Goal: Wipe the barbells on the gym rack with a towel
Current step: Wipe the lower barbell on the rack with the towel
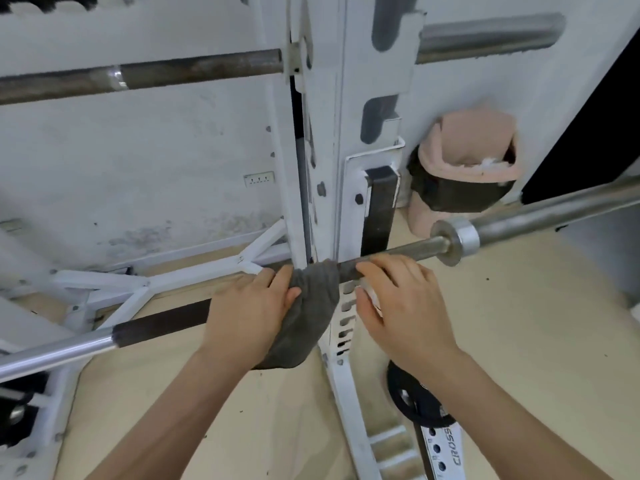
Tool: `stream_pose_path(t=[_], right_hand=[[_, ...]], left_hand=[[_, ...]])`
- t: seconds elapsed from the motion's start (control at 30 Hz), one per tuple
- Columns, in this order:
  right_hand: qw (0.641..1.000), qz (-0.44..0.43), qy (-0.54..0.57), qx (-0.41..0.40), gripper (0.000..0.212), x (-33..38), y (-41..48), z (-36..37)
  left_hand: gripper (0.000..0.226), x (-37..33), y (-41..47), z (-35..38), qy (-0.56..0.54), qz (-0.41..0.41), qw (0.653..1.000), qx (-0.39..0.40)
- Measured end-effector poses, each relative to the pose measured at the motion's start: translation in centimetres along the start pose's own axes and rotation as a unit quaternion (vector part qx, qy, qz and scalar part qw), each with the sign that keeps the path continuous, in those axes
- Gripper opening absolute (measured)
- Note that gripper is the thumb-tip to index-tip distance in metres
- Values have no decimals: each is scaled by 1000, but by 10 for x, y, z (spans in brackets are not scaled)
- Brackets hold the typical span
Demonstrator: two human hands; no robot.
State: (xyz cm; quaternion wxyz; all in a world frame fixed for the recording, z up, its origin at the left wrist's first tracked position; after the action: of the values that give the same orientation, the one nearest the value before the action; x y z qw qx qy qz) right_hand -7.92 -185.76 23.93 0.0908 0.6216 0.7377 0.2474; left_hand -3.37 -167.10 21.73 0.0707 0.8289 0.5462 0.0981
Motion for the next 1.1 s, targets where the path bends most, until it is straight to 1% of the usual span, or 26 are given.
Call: stream_pose_path(t=[0.07,0.1,0.17,0.2,0.27,0.33,0.4,0.43,0.53,0.67,0.77,0.8,0.87,0.9,0.93,1.0,1.03,1.1], right_hand=[[996,68,52,3,30,-29,-7,-1],[990,101,102,15,32,-39,-11,2],[966,153,203,41,37,-45,-15,9],[959,163,228,48,41,-45,-16,12],[961,168,212,51,45,-42,-18,16],[977,156,139,47,44,-36,-17,13],[991,111,65,40,40,-24,-13,6],[995,82,44,39,42,-14,-11,4],[999,-3,16,47,48,22,0,3],[990,-76,-1,118,56,77,16,22],[980,-118,-4,163,67,111,22,42],[977,-131,-6,168,72,123,24,48],[973,-162,-14,163,81,152,29,55],[971,-182,-15,157,83,170,31,59],[967,-203,-14,156,85,190,33,62],[949,-261,-32,174,85,236,32,74],[937,-290,-39,190,81,259,30,80],[926,-306,-35,217,65,291,38,87]], left_hand=[[44,-11,5,-1,-16,-14,999,-28],[44,-21,9,-3,-19,-12,999,-47],[43,-49,26,-6,-16,4,997,-71],[41,-63,36,-8,-14,4,997,-76],[39,-81,51,-9,-15,-9,997,-76],[41,-81,50,-5,-5,2,997,-73],[41,-64,38,-4,-4,20,998,-62],[40,-51,29,-5,-6,16,998,-57],[39,-4,-8,-10,-15,-51,998,-30],[40,67,-66,-18,8,-131,991,-1],[44,111,-103,-21,54,-152,986,30],[51,126,-115,-20,71,-161,983,51],[77,156,-134,-18,93,-200,971,96],[83,165,-140,-18,97,-220,965,104],[82,169,-141,-17,98,-231,963,103],[68,166,-136,-13,83,-217,970,73],[63,164,-132,-10,69,-202,976,53],[67,168,-136,-9,46,-183,982,25]])
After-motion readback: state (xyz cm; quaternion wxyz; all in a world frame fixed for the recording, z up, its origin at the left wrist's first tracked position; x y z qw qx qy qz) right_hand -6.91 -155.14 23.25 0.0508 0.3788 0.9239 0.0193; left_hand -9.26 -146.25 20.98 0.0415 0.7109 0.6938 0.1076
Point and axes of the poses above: each hand's wrist, its own y-axis towards the middle knuckle, its own z-axis out of the palm, x = y × z, the point moved 6 cm from there along y, towards the middle knuckle, and after that the axes turned 3 degrees about -y, right-handed, at the moved point
